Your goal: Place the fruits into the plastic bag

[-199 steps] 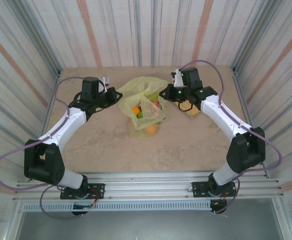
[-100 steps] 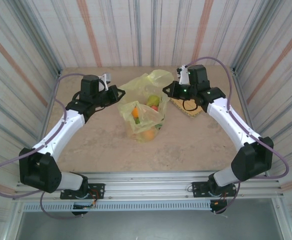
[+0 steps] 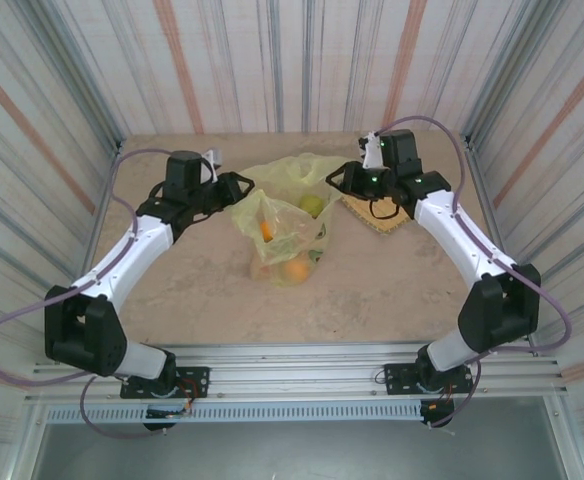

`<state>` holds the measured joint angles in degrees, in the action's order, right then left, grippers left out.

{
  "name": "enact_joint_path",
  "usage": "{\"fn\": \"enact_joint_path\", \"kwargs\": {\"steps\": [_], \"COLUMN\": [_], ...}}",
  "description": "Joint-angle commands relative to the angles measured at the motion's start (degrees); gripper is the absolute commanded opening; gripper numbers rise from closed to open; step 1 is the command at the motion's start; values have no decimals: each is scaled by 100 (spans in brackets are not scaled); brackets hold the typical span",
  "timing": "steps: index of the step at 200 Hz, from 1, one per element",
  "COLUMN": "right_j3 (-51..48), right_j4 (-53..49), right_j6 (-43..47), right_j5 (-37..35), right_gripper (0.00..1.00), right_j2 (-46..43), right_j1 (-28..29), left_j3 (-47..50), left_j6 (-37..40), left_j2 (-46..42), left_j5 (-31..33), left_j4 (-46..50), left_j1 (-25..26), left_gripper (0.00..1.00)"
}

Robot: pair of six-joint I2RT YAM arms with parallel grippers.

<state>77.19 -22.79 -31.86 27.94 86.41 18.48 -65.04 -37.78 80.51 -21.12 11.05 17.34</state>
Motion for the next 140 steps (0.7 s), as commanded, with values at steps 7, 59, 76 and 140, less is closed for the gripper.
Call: {"fn": "enact_joint_path", "kwargs": {"steps": [7,59,76,140], "right_j3": [-1,-175,-195,-633], "right_j4": [-163,-407,-491,-787], "right_j6": [185,292,374,1101], "right_j5": [3,-104,-139,-1532], "right_gripper": [47,68,71,92], "right_j2": [-608,-1473,-1696,-2243], "right_j1": [-130,-583,-775,-1373], "left_j3": [-92,-84,30,1496], "left_j6": [220,667,765,602], "left_j2": [-504,-1240,-1524,-2657], "left_j5": [272,538,777,1975], "left_j4": [219,620,621,-15], "left_j1": [-95,-260,-340,-416], "left_gripper": [59,75,79,87]}}
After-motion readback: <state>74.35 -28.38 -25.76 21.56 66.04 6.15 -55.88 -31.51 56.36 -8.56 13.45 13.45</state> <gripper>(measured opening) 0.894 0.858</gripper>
